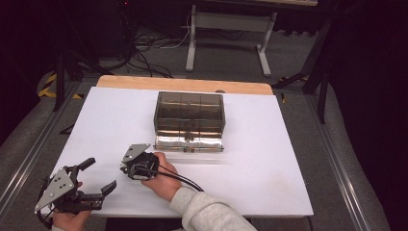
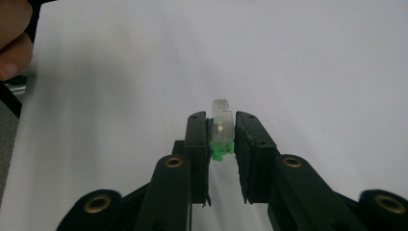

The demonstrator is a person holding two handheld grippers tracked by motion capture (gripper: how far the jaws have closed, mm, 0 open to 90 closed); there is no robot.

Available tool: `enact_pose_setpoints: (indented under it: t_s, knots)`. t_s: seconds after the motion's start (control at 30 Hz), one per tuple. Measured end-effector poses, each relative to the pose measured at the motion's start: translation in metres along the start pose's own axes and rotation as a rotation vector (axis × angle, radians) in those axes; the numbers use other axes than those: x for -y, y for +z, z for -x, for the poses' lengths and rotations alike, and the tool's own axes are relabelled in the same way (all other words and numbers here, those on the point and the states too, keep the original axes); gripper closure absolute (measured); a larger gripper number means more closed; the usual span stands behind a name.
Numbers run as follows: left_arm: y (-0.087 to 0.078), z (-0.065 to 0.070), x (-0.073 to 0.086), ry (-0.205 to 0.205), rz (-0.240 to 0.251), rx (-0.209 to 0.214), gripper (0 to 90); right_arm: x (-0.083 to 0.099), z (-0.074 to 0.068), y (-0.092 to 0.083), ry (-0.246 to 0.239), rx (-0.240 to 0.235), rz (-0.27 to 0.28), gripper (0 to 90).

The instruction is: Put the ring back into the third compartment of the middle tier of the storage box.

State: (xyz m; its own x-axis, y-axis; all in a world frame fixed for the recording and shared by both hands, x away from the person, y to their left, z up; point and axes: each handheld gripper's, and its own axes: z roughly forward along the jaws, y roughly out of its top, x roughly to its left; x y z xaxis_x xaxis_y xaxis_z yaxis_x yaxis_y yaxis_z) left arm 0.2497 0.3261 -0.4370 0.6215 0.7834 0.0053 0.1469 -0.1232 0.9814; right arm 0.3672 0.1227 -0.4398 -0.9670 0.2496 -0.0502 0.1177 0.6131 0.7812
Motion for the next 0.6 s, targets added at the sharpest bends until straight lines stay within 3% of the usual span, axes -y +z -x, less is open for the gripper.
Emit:
enact_pose_setpoints:
  t_s: [0.6]
  knots:
    - [0.000,0.000,0.000,-0.001,0.004,-0.001,0.8,0.004,0.012,-0.029,0.012,0.042,0.031,76.1]
